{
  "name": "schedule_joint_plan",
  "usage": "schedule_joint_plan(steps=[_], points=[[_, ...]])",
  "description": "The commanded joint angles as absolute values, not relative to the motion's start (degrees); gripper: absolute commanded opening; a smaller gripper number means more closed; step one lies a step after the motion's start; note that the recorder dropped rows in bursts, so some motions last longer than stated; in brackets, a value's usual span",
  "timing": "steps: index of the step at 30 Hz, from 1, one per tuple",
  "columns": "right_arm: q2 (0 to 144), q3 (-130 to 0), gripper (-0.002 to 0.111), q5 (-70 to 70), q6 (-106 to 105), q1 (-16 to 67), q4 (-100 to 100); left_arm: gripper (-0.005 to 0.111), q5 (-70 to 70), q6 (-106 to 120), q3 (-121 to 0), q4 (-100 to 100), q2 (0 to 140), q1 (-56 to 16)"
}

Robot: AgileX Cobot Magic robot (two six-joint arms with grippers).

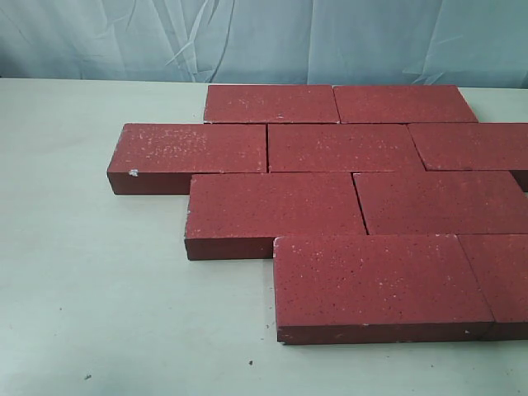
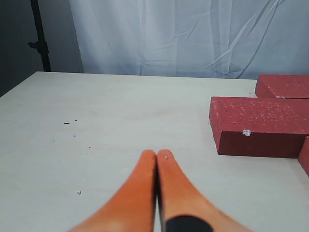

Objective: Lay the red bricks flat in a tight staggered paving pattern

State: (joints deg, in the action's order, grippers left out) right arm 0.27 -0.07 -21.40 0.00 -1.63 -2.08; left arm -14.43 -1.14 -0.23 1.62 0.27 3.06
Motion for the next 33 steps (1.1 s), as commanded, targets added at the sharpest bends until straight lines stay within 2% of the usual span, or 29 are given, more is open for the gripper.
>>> schedule_joint_plan(steps=[1,33], points=[[0.0,0.0,-0.001,-20.8,0.0,-2.0,-2.2,0.0,-13.7,-1.1,0.0,1.4,0.0,2.7],[0.0,0.0,-0.001,-20.7,0.0,-2.0,-1.9,0.0,-13.7,-1.1,0.0,1.4,0.0,2.7]])
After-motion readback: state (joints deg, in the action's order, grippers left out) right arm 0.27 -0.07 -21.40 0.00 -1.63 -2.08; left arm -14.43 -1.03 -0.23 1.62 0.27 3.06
